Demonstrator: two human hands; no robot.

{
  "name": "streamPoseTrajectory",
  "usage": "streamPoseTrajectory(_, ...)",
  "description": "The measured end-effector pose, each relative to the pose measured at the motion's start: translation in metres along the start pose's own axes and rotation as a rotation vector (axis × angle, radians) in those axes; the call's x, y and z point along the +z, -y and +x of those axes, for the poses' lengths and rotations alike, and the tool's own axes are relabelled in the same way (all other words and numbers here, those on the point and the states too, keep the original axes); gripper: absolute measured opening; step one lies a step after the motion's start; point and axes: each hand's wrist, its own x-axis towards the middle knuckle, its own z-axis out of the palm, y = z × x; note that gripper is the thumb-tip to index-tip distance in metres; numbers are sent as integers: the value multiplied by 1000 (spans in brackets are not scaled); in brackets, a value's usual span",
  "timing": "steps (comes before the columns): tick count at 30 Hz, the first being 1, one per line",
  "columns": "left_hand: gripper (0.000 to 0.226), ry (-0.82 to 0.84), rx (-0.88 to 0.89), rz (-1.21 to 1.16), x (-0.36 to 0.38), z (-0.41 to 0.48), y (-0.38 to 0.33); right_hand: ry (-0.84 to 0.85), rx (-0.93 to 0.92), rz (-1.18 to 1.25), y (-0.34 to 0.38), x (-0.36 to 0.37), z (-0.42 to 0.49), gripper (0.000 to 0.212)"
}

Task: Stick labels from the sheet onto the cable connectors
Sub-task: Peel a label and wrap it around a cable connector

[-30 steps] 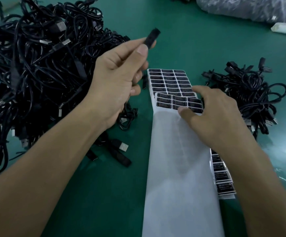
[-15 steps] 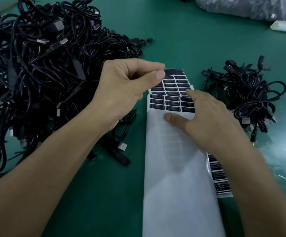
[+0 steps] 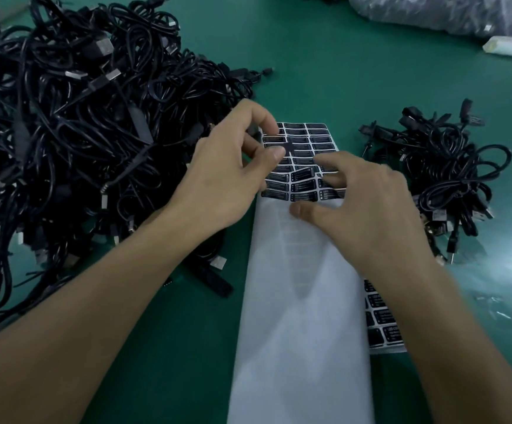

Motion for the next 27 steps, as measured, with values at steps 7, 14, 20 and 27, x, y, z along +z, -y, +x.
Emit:
streamPoseTrajectory(7, 21, 36, 55, 11, 1, -1, -3, -117, -119, 159, 4, 8, -1, 48)
streamPoseTrajectory(14, 21, 83, 45, -46, 4, -3, -3, -157, -64, 305, 7, 14, 0, 62)
streamPoseTrajectory(20, 24, 76, -13, -72, 4, -3, -3, -124, 45, 547, 10, 13, 0, 69)
streamPoseTrajectory(27, 28, 71, -47, -7, 3, -3, -4, -107, 322, 925, 2, 3, 8, 34)
